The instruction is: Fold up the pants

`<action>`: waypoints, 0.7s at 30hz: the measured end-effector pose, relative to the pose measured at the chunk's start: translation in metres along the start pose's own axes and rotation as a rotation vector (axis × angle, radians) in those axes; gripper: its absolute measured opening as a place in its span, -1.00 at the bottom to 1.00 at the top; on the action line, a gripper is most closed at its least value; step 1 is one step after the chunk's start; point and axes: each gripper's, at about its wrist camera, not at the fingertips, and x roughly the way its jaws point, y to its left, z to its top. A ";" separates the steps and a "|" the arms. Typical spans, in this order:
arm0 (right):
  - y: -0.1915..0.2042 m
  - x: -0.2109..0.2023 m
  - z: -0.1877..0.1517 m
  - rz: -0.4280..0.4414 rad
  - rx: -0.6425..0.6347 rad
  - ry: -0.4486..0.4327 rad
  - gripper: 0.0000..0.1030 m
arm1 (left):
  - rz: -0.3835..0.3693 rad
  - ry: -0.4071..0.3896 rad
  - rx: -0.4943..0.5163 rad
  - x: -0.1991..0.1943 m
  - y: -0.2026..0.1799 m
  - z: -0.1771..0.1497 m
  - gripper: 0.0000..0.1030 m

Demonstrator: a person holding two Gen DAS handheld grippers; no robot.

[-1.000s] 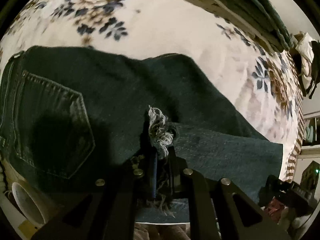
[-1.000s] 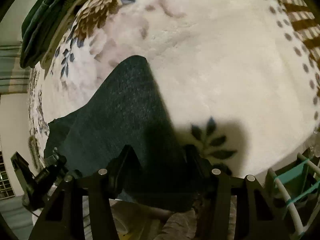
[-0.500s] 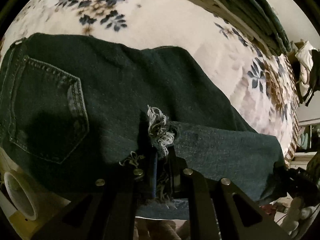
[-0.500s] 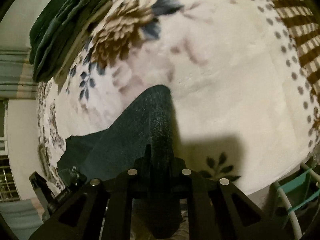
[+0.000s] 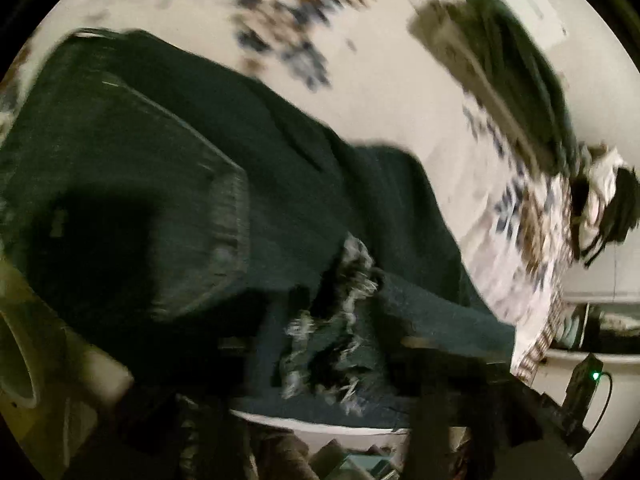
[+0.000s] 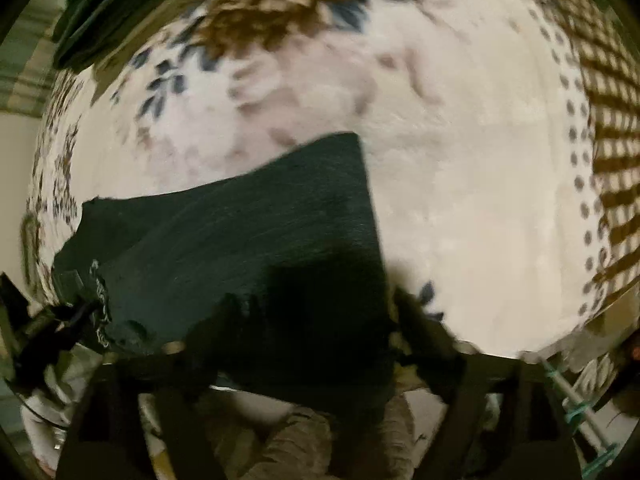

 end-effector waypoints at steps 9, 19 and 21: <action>0.141 -0.020 0.034 0.196 -0.155 -0.053 0.24 | 0.118 -0.141 -0.187 -0.048 0.080 0.020 0.57; 0.254 0.104 0.101 0.322 -0.186 0.166 -0.72 | 0.137 -0.190 -0.376 -0.056 0.148 0.021 0.57; 0.238 0.095 0.115 0.294 -0.099 0.096 -0.71 | 0.128 -0.197 -0.397 -0.057 0.155 0.018 0.57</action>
